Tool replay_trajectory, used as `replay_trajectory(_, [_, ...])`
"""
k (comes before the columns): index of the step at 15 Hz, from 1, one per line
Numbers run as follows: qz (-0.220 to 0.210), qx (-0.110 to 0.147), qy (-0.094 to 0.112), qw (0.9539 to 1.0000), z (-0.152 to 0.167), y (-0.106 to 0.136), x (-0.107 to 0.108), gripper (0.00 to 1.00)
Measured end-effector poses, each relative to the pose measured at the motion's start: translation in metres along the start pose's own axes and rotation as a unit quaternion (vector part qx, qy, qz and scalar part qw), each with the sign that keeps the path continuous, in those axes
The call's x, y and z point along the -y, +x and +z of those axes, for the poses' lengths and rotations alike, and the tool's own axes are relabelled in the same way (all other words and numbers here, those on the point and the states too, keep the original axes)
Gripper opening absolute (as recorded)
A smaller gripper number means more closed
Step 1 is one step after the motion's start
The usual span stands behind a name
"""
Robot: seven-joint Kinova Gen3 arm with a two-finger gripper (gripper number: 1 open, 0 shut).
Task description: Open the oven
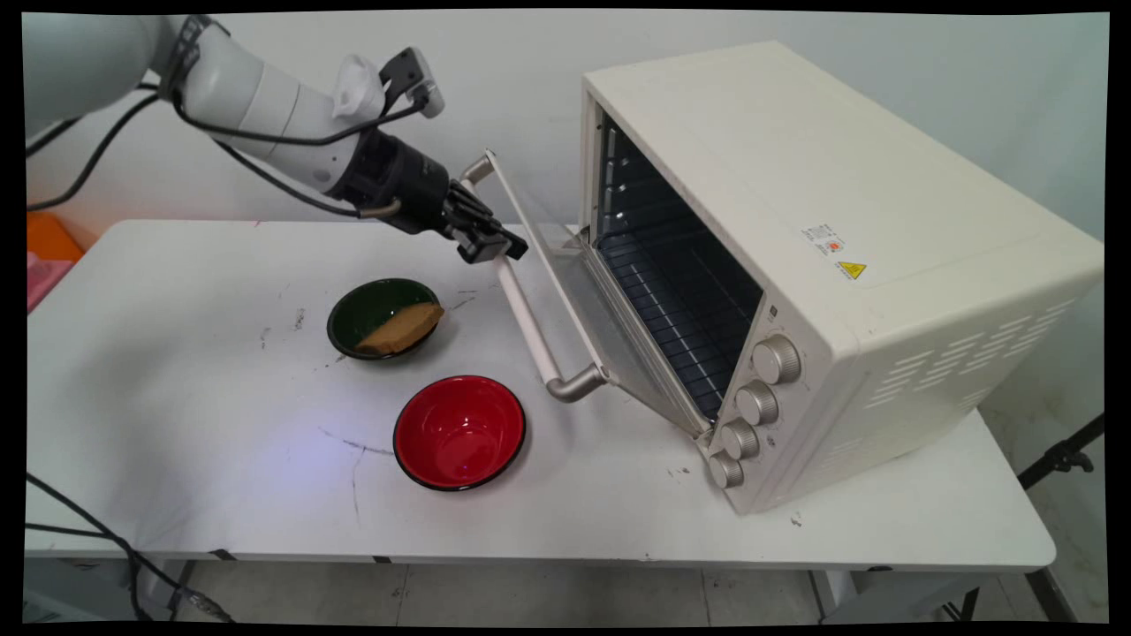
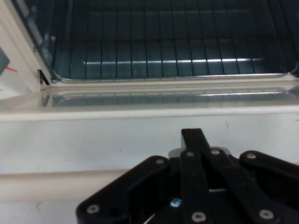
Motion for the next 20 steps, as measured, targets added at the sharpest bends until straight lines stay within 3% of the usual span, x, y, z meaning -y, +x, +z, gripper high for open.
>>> replay_trajectory(11, [0.031, -0.028, -0.014, 0.9990, 0.012, -0.061, 0.006, 0.00])
replay_trajectory(20, [0.037, -0.022, -0.021, 0.9988, 0.020, -0.103, 0.006, 0.00])
